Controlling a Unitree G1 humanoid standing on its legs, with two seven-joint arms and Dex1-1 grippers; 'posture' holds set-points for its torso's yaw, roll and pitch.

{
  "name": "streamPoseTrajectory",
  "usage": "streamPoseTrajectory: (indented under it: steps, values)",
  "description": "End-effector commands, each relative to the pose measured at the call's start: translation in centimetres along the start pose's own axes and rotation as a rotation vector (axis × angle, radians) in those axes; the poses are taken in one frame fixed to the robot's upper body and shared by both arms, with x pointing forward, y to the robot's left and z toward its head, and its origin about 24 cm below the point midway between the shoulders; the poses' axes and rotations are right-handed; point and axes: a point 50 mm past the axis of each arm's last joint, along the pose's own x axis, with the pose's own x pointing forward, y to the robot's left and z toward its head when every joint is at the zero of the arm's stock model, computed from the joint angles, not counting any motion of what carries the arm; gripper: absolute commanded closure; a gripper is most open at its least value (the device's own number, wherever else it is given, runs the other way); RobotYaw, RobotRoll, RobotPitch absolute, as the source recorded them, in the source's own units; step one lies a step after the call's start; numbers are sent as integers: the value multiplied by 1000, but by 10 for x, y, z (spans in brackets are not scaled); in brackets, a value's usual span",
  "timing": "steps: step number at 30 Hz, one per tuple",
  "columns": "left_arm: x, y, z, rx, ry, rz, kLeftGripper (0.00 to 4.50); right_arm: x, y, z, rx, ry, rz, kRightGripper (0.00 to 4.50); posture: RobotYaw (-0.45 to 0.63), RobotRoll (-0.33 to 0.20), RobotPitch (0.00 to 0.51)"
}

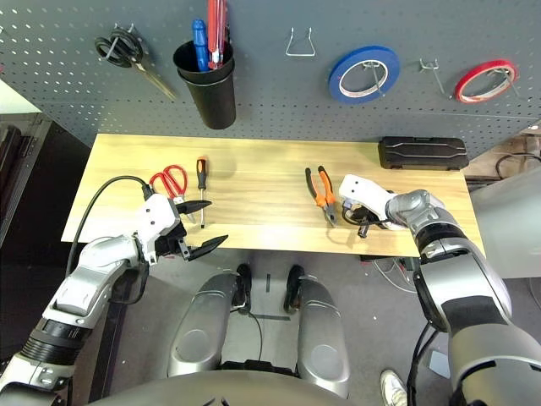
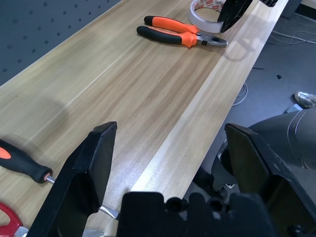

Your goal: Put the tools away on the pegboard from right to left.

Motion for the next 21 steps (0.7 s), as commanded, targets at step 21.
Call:
streamPoseTrajectory:
  steps: [21]
  values:
    - [5,-18,35,-8,-309,-44,0,-44,18,-67,44,-232,-569,4490,184,0,223]
